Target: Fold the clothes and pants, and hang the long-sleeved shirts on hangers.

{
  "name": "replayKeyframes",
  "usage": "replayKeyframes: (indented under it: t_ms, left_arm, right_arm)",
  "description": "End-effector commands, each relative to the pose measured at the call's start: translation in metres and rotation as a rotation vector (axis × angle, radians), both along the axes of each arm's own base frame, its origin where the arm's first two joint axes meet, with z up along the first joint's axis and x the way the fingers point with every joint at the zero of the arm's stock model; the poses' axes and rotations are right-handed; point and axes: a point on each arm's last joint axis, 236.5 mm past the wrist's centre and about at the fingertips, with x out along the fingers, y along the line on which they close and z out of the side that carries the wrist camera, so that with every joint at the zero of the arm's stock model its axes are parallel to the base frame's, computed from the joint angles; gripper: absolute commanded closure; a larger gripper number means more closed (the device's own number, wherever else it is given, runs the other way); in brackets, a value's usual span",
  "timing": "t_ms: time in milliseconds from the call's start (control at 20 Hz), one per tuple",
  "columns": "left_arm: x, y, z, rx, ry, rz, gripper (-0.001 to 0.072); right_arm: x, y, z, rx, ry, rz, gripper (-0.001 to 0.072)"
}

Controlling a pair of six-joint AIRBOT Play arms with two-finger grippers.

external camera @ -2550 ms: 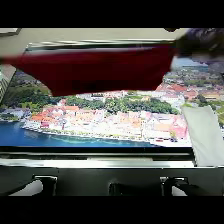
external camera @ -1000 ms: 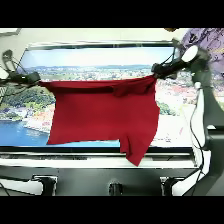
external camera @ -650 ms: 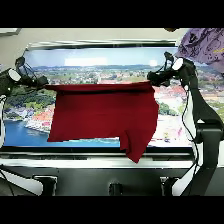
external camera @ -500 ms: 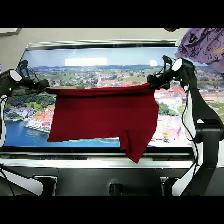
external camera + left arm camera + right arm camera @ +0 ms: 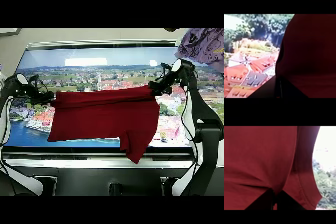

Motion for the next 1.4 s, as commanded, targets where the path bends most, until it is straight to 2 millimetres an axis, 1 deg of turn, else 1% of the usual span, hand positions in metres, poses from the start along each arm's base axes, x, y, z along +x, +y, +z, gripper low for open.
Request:
replayKeyframes:
  t_ms: [0, 150, 350, 450, 600, 700, 750, 850, 950, 1100, 1250, 1350]
  left_arm:
    - [-0.013, -0.005, -0.012, -0.021, 0.068, -0.007, 0.0693]
    - [-0.019, -0.009, -0.016, -0.044, 0.099, -0.008, 0.0693]
    - [-0.019, -0.013, -0.017, -0.062, 0.104, -0.005, 0.0693]
    - [-0.016, -0.009, -0.013, -0.060, 0.091, -0.001, 0.0693]
    - [-0.008, 0.002, 0.001, -0.058, 0.064, 0.014, 0.0694]
    - [-0.007, 0.002, 0.010, -0.083, 0.054, -0.002, 0.0694]
    - [-0.009, 0.000, 0.012, -0.097, 0.064, -0.006, 0.0693]
    - [-0.016, -0.004, 0.010, -0.105, 0.092, -0.029, 0.0693]
    - [-0.017, -0.005, 0.007, -0.108, 0.103, -0.035, 0.0693]
    - [-0.018, -0.009, 0.000, -0.111, 0.118, -0.042, 0.0693]
    - [-0.019, -0.017, -0.008, -0.118, 0.134, -0.055, 0.0692]
    - [-0.019, -0.020, -0.013, -0.118, 0.141, -0.061, 0.0692]
  right_arm:
    - [-0.010, 0.000, -0.010, -0.002, 0.056, 0.007, 0.0688]
    - [-0.013, -0.002, -0.017, -0.009, 0.081, 0.006, 0.0688]
    - [-0.010, -0.001, -0.017, -0.007, 0.067, -0.005, 0.0687]
    - [-0.008, -0.003, -0.009, -0.010, 0.049, -0.014, 0.0688]
    - [-0.003, -0.013, 0.010, -0.052, -0.004, -0.018, 0.0688]
    - [-0.004, -0.016, 0.020, -0.069, -0.018, -0.017, 0.0688]
    - [-0.008, -0.016, 0.021, -0.068, -0.003, -0.013, 0.0688]
    - [-0.019, -0.016, 0.020, -0.068, 0.042, -0.004, 0.0688]
    - [-0.026, -0.016, 0.019, -0.069, 0.071, 0.000, 0.0688]
    - [-0.022, -0.016, 0.016, -0.069, 0.063, -0.003, 0.0687]
    - [-0.023, -0.014, -0.004, -0.060, 0.099, -0.002, 0.0687]
    - [-0.018, -0.010, -0.017, -0.041, 0.102, -0.007, 0.0687]
